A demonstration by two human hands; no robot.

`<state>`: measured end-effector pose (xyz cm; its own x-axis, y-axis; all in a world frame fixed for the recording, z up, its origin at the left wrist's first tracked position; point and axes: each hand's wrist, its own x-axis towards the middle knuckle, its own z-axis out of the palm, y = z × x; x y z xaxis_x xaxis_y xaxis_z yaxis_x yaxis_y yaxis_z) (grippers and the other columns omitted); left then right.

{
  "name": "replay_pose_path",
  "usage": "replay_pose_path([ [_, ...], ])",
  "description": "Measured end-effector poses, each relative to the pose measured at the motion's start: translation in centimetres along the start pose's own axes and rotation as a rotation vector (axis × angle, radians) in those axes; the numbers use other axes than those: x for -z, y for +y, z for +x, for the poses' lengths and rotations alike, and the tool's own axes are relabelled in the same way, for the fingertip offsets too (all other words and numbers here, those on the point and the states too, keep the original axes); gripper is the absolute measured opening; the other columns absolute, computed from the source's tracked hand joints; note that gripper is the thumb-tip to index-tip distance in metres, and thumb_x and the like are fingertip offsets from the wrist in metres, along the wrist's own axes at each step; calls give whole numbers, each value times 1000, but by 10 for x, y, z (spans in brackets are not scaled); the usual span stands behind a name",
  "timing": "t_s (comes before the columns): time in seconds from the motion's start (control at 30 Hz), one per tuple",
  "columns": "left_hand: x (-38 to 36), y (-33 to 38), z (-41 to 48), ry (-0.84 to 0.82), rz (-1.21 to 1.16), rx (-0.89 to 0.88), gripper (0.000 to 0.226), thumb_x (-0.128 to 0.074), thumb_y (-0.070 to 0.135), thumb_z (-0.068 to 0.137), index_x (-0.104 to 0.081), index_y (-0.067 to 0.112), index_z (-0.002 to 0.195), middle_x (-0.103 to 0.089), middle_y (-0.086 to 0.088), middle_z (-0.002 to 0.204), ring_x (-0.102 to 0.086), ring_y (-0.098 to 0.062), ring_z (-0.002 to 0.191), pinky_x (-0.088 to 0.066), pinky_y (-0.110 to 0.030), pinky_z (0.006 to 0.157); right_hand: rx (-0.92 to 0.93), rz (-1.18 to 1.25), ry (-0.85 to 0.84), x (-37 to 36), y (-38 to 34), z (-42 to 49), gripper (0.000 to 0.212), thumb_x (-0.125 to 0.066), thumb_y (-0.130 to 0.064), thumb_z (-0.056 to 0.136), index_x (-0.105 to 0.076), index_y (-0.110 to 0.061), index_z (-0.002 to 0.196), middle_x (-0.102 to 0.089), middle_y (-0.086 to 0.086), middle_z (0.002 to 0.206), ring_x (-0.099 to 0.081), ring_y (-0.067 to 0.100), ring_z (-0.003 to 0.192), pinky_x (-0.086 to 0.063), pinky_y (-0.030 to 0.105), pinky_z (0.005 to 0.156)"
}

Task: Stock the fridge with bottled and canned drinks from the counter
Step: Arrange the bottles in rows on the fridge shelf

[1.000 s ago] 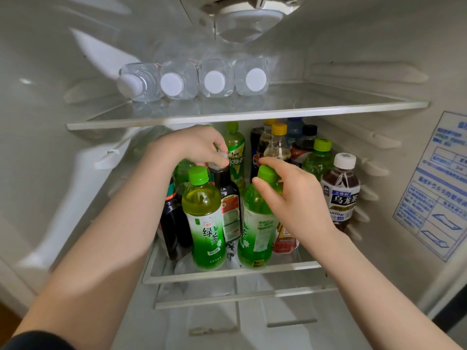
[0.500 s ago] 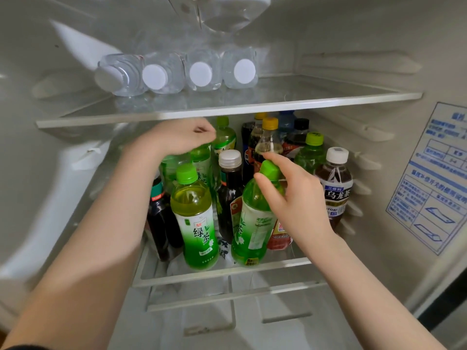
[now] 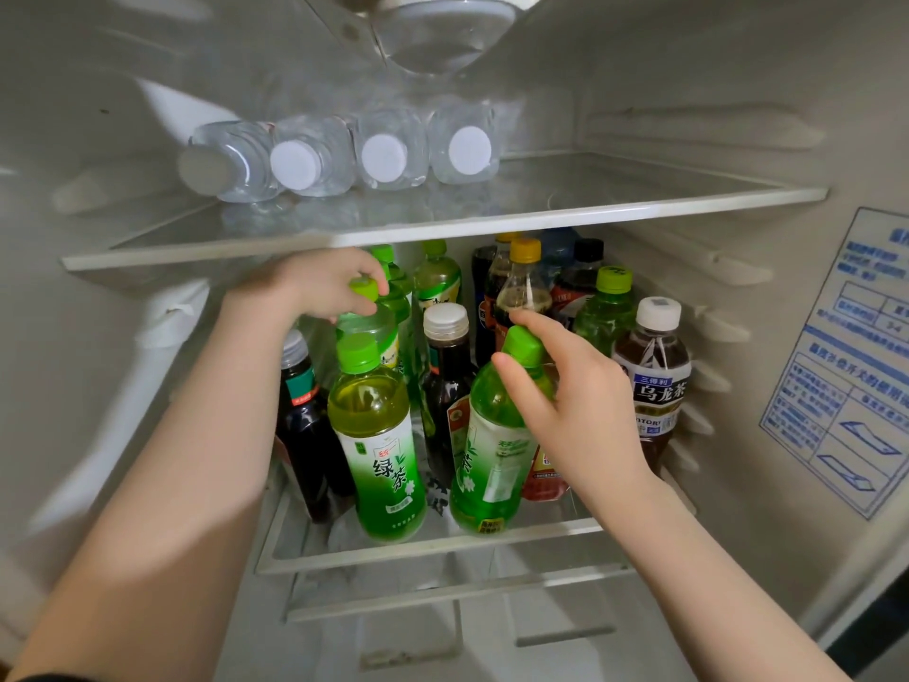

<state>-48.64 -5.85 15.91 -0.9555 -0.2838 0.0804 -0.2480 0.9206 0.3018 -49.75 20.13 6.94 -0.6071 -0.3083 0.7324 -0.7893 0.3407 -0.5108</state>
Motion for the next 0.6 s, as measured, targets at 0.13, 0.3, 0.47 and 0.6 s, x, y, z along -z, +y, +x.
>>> replay_pose_path([
  [0.13, -7, 10, 11, -53, -140, -16, 20, -63, 13, 90, -60, 23, 107, -44, -8, 135, -51, -17, 115, -57, -26, 70, 7, 7, 2, 1, 2, -1, 41, -61, -36, 88, -57, -21, 126, -68, -4, 101, -64, 10, 86, -53, 27, 74],
  [0.3, -13, 29, 31, -116, -147, -98, 19, -59, 13, 92, -57, 24, 107, -42, 1, 112, -52, -14, 94, -53, -27, 73, 10, 15, -1, 2, 3, -1, 43, -61, -36, 88, -56, -20, 127, -68, -4, 104, -64, 10, 89, -54, 28, 75],
  [0.47, -20, 40, 51, -144, -156, -139, 21, -56, 12, 94, -54, 17, 114, -45, -1, 109, -46, -20, 95, -47, -24, 70, 13, 43, 3, 4, 5, -1, 42, -61, -36, 88, -57, -18, 127, -68, -2, 104, -65, 12, 91, -56, 35, 76],
  [0.6, -24, 44, 62, -116, -161, -166, 27, -54, 7, 94, -53, 8, 121, -43, 3, 89, -44, -18, 79, -45, -25, 66, 15, 48, 15, 5, 5, -2, 42, -60, -35, 88, -58, -17, 125, -69, -2, 105, -65, 12, 93, -56, 34, 77],
])
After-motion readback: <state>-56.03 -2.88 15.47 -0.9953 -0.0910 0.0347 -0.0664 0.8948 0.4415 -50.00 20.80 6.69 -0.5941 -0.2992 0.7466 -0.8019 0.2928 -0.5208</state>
